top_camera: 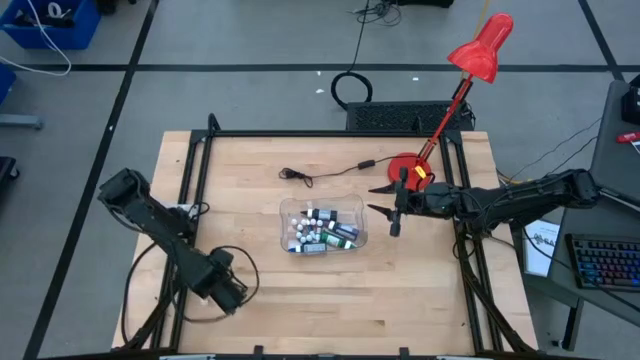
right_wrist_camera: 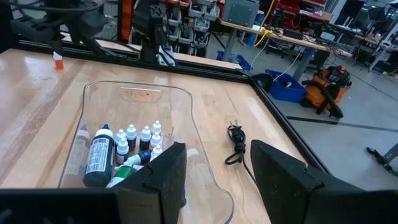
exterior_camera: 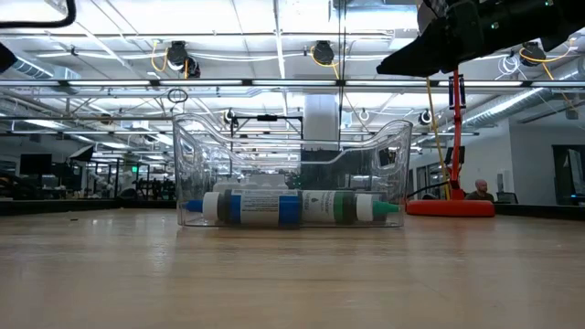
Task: Pick & Place food coloring
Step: Put the small orange food coloring bottle into the transparent bin
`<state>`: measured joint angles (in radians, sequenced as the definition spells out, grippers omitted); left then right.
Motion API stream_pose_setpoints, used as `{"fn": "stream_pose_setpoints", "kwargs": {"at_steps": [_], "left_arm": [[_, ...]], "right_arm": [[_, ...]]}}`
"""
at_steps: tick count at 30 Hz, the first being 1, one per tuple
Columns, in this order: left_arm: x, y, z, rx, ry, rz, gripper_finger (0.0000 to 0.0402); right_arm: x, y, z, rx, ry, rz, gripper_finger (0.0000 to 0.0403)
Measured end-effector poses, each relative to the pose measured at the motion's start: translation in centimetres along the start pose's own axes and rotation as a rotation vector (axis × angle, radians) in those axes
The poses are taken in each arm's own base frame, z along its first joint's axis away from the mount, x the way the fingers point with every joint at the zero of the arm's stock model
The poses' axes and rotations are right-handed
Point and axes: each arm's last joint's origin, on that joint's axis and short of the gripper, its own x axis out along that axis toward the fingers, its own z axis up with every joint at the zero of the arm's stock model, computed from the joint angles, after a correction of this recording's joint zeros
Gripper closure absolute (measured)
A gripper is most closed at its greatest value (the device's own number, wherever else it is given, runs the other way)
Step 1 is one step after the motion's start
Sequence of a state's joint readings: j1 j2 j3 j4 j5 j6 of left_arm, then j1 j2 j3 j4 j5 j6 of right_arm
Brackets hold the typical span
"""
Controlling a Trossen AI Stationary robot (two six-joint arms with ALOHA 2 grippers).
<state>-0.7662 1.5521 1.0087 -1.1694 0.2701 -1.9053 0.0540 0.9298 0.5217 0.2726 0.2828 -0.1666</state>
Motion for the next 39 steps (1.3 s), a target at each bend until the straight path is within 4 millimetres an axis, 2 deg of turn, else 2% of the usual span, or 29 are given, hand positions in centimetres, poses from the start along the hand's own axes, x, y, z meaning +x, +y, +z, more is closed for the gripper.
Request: {"fn": "stream_pose_setpoints", "kwargs": {"at_steps": [8, 12, 16, 21, 24, 31, 39], "left_arm": [[1.2, 2.6, -0.4, -0.045, 0.134, -0.067, 0.0149], [1.9, 2.7, -1.1, -0.052, 0.147, -0.095, 0.0149], [3.2, 2.4, -0.8, -0.029, 0.141, -0.143, 0.0149], [5.0, 2.5, -0.5, 0.041, 0.278, -0.134, 0.0149], [5.1, 2.3, -0.7, 0.084, 0.334, -0.151, 0.0149], [5.0, 2.0, -0.6, 0.102, 0.274, -0.198, 0.0153], [5.0, 2.0, -0.4, 0.106, 0.213, -0.221, 0.0197]], "right_arm": [[0.0, 0.0, 0.0, -0.01, 0.001, 0.0, 0.0232], [0.0, 0.0, 0.0, -0.01, 0.001, 0.001, 0.0232], [0.0, 0.0, 0.0, -0.01, 0.001, 0.0, 0.0232], [0.0, 0.0, -0.1, -0.011, 0.01, 0.002, 0.0232], [0.0, 0.0, -0.1, -0.009, 0.01, 0.001, 0.0232], [0.0, 0.0, -0.1, -0.005, 0.007, -0.001, 0.0232], [0.0, 0.0, 0.0, -0.004, 0.004, -0.002, 0.0232]]}}
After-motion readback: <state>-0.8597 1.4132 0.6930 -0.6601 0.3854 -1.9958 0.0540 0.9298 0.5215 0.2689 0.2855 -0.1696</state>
